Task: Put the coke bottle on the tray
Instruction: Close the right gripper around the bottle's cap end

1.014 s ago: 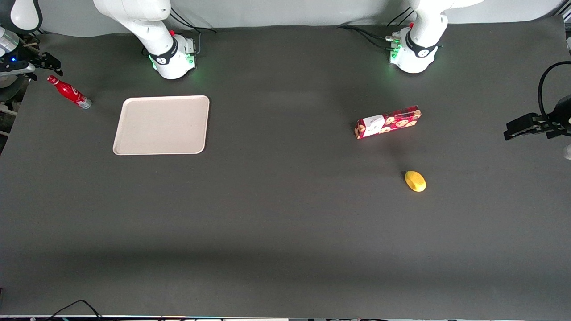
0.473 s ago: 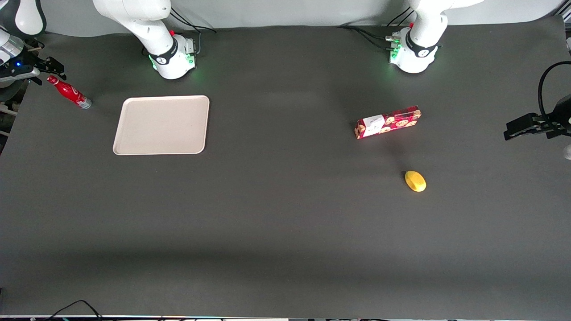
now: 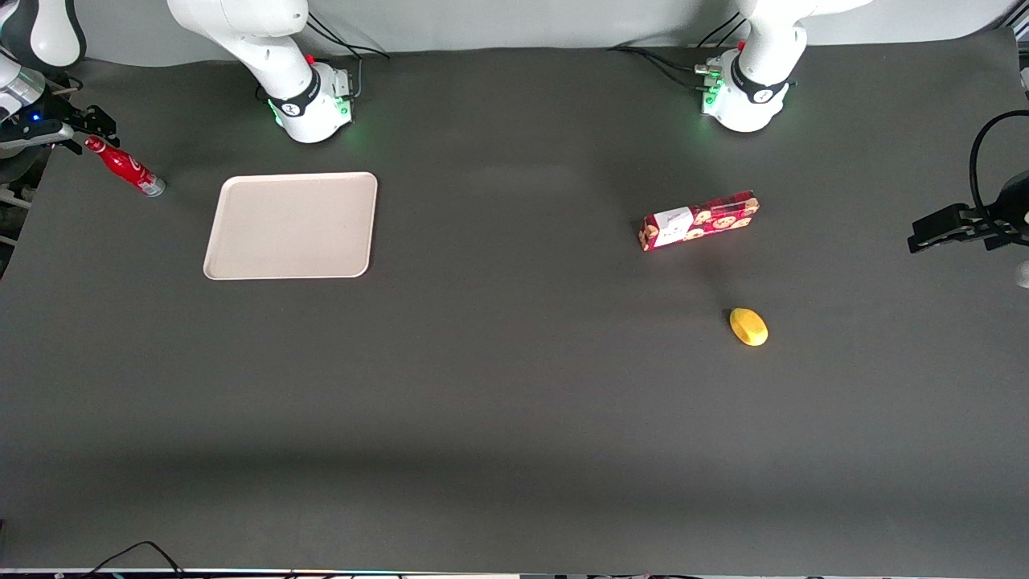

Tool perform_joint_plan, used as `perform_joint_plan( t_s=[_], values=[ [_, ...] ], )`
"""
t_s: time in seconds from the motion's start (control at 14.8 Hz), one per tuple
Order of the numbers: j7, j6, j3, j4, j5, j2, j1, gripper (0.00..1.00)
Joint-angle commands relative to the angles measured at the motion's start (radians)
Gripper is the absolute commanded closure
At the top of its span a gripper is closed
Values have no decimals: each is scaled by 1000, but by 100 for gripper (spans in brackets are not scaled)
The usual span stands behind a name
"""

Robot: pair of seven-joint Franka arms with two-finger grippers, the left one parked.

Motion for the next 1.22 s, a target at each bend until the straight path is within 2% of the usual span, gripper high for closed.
perform_joint_plan(
  t_s=[0.0,0.07,0.34,0.47,0.61,0.68,0.95,1.08,1.15],
  values=[
    [-23,24,-19,-4,-24,4,9,37],
    [-23,21,-19,-4,-21,4,9,43],
    [-24,14,-19,-2,-21,5,17,55],
    [-23,11,-19,-1,-21,5,17,66],
    [-21,11,-19,1,-19,5,21,91],
    [-21,8,-19,1,-19,5,27,100],
    [-7,-58,-5,16,-13,2,31,100],
    [-7,-126,44,47,-2,-5,35,100],
    [-9,-174,88,73,28,-10,34,100]
  ],
)
